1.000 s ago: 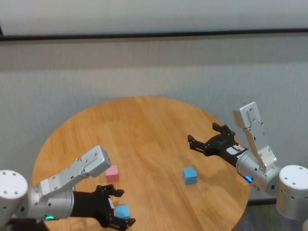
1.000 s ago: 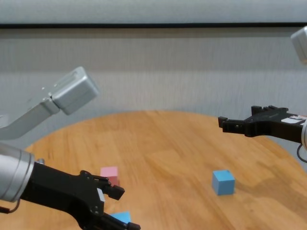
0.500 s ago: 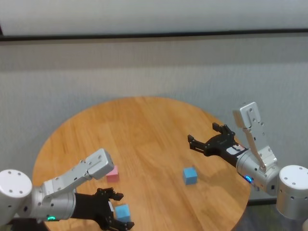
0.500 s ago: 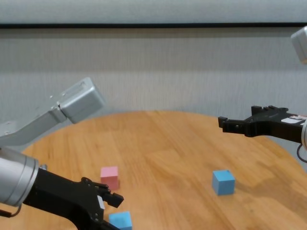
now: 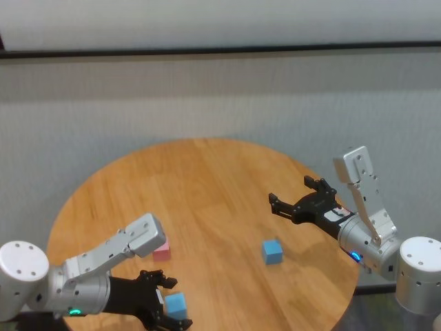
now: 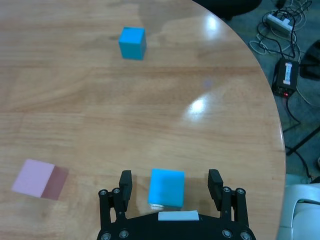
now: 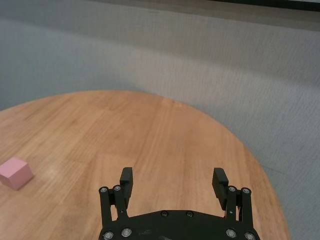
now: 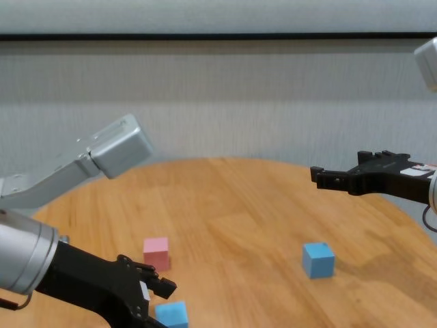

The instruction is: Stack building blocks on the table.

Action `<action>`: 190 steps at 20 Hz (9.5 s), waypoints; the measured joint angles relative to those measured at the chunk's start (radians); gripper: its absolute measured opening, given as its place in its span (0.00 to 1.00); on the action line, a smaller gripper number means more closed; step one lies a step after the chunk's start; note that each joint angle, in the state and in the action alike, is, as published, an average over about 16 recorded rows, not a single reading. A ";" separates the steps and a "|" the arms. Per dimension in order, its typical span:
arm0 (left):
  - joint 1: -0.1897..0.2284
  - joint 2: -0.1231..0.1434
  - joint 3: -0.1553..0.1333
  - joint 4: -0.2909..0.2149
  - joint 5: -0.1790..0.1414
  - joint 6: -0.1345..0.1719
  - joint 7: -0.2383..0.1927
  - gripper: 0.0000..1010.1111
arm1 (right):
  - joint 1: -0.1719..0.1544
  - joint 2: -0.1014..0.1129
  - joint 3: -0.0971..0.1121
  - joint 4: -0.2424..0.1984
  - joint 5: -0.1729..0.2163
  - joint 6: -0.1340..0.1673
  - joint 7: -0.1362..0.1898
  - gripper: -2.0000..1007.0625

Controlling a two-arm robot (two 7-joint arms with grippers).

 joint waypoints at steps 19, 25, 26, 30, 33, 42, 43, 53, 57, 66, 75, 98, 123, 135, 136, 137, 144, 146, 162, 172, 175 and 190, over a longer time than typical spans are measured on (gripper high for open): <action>-0.013 -0.011 0.012 0.021 0.017 0.024 -0.012 0.97 | 0.000 0.000 0.000 0.000 0.000 0.000 0.000 0.99; -0.013 -0.012 0.011 0.022 0.015 0.032 -0.012 0.89 | 0.000 0.000 0.000 0.000 0.000 0.000 0.000 0.99; -0.014 -0.013 0.011 0.022 0.015 0.033 -0.012 0.87 | 0.000 0.000 0.000 0.000 0.000 0.000 0.000 0.99; -0.015 -0.013 0.012 0.023 0.015 0.035 -0.012 0.77 | 0.000 0.000 0.000 0.000 0.000 0.000 0.000 0.99; -0.015 -0.014 0.013 0.023 0.016 0.036 -0.011 0.68 | 0.000 0.000 0.000 0.000 0.000 0.000 0.000 0.99; -0.022 -0.016 0.017 0.007 0.039 0.050 0.015 0.45 | 0.000 0.000 0.000 0.000 0.000 0.000 0.000 0.99; -0.023 -0.017 0.017 0.004 0.044 0.052 0.019 0.44 | 0.000 0.000 0.000 0.000 0.000 0.000 0.000 0.99; -0.083 -0.073 0.009 0.012 0.097 0.075 0.055 0.40 | 0.000 0.000 0.000 0.000 0.000 0.000 0.000 0.99; -0.130 -0.123 0.002 0.065 0.104 0.073 0.052 0.40 | 0.000 0.000 0.000 0.000 0.000 0.000 0.000 0.99; -0.241 -0.251 0.002 0.250 0.109 0.054 0.046 0.40 | 0.000 0.000 0.000 0.000 0.000 0.000 0.000 0.99; -0.301 -0.347 0.002 0.423 0.125 0.023 0.063 0.40 | 0.000 0.000 0.000 0.000 0.000 0.000 0.000 0.99; -0.397 -0.480 -0.011 0.751 0.202 -0.081 0.070 0.40 | 0.000 0.000 0.000 0.000 0.000 0.000 0.000 0.99; -0.402 -0.488 -0.058 0.772 0.250 -0.074 0.076 0.62 | 0.000 0.000 0.000 0.000 0.000 0.000 0.000 0.99; -0.280 -0.332 -0.127 0.385 0.222 0.053 0.118 0.94 | 0.000 0.000 0.000 0.000 0.000 0.000 0.000 0.99; -0.266 -0.314 -0.134 0.349 0.217 0.065 0.123 0.95 | 0.000 0.000 0.000 0.000 0.000 0.000 0.000 0.99; -0.253 -0.298 -0.140 0.316 0.213 0.074 0.128 0.97 | 0.000 0.000 0.000 0.000 0.000 0.000 0.000 0.99; -0.159 -0.191 -0.171 0.127 0.188 0.113 0.151 0.99 | 0.000 0.000 0.000 0.000 0.000 0.000 0.000 0.99; -0.135 -0.169 -0.176 0.090 0.182 0.116 0.155 0.99 | 0.000 0.000 0.000 0.000 0.000 0.000 0.000 0.99; -0.077 -0.123 -0.178 0.015 0.170 0.103 0.157 0.99 | -0.028 -0.018 -0.014 -0.107 -0.020 0.117 -0.041 0.99; -0.086 -0.129 -0.176 0.029 0.172 0.103 0.155 0.99 | -0.086 -0.073 0.001 -0.298 -0.041 0.399 -0.134 0.99; -0.087 -0.130 -0.176 0.031 0.172 0.103 0.155 0.99 | -0.105 -0.096 0.020 -0.339 -0.034 0.473 -0.158 0.99; -0.090 -0.132 -0.175 0.035 0.173 0.103 0.154 0.99 | -0.203 -0.183 0.093 -0.436 -0.001 0.658 -0.205 0.99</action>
